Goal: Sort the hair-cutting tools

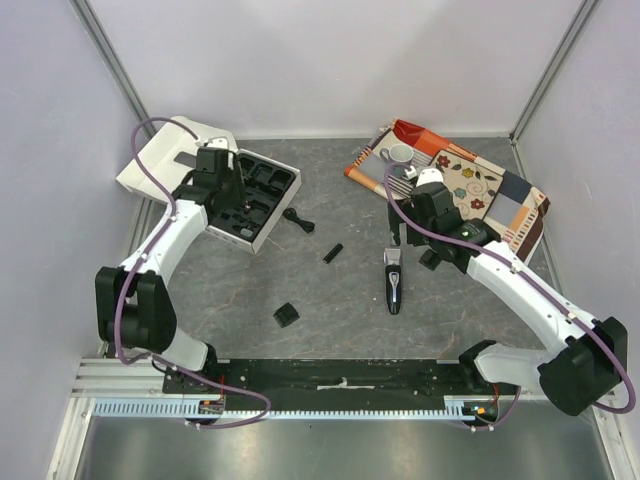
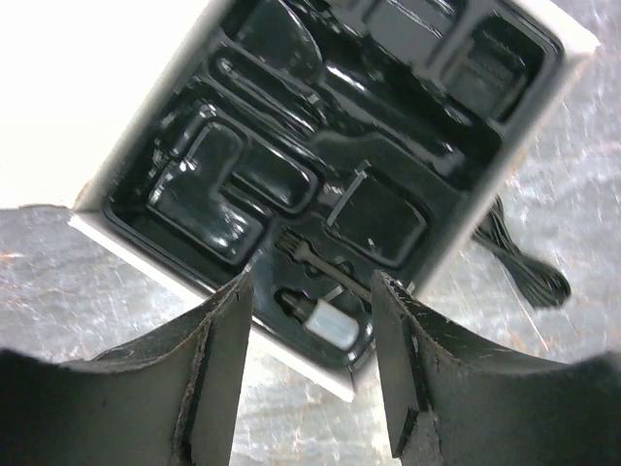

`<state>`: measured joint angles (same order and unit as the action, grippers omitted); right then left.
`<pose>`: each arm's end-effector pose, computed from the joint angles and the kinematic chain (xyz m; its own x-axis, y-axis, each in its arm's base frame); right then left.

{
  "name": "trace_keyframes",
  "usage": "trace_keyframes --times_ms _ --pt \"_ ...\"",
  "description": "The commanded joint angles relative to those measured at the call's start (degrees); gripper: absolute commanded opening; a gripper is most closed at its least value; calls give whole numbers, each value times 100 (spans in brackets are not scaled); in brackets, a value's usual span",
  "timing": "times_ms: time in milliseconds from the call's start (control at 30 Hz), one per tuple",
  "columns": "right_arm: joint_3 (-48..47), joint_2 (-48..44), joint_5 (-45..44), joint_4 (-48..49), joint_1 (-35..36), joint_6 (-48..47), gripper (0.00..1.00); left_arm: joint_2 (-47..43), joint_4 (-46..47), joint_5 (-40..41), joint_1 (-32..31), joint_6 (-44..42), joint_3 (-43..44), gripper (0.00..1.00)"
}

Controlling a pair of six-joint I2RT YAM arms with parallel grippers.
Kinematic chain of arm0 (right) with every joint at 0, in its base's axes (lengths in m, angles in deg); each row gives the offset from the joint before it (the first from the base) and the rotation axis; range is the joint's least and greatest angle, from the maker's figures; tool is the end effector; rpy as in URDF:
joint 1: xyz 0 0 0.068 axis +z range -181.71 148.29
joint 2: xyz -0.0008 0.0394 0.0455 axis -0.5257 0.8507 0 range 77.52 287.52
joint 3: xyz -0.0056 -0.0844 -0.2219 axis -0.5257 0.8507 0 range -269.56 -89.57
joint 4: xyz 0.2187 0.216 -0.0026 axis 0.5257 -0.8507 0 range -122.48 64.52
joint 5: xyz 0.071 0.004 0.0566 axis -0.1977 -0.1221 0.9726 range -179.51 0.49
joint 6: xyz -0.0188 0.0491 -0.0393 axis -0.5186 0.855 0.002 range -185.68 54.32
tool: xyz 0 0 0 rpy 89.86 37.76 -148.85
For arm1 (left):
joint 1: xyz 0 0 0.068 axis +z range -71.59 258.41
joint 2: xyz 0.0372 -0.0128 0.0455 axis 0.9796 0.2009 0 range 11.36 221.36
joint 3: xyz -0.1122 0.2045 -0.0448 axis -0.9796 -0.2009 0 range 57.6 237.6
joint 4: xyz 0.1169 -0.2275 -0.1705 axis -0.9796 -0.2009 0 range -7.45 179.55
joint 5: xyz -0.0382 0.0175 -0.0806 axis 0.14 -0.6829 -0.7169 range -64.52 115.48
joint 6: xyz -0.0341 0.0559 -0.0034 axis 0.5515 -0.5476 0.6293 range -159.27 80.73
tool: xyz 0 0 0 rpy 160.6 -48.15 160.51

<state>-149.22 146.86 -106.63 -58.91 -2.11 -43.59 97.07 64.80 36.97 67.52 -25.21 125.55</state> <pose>0.2939 0.1494 0.2516 -0.6578 0.0394 -0.7521 -0.0409 0.9953 0.0880 0.3874 -0.0641 0.2236 -0.6538 -0.1167 -0.7476 -0.1214 0.9914 -0.0485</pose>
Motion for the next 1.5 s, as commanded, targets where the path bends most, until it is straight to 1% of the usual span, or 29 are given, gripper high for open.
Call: trace_keyframes --times_ms 0,300,400,567,667,700,767,800,833,867,1000,1067,1100,1267,1467 --pt "60 18 104 346 98 68 98 481 155 20 298 88 535 58" --pt "51 185 280 566 282 129 98 1614 172 257 579 -132 1668 59" --pt "86 229 315 645 335 129 98 1878 164 363 694 -228 1958 60" --pt "191 343 359 794 406 120 98 2248 120 556 870 -396 2320 60" --pt "227 431 412 882 441 129 98 2388 120 697 975 -282 2373 53" --pt "218 457 438 908 450 138 98 2441 129 715 1045 -255 2381 48" --pt "235 519 456 952 493 129 98 2503 146 776 1081 -142 2399 45" --pt "244 519 447 1013 520 129 98 2529 146 794 1081 -106 2399 41" --pt "253 536 464 1031 555 129 98 2573 225 794 1246 -80 2408 39" --pt "279 545 464 1058 555 129 98 2599 251 794 1265 -18 2408 38" --pt "402 572 491 1242 616 155 98 2784 331 732 1406 166 2548 23" --pt "464 589 534 1295 652 164 98 2915 383 846 1423 263 2636 20" --pt "473 598 535 1321 669 173 98 2951 401 899 1432 298 2645 17" --pt "587 633 570 1427 792 191 98 3381 392 1092 1467 544 2829 11" --pt "657 660 561 1488 898 217 98 3637 366 970 1468 764 2769 9"
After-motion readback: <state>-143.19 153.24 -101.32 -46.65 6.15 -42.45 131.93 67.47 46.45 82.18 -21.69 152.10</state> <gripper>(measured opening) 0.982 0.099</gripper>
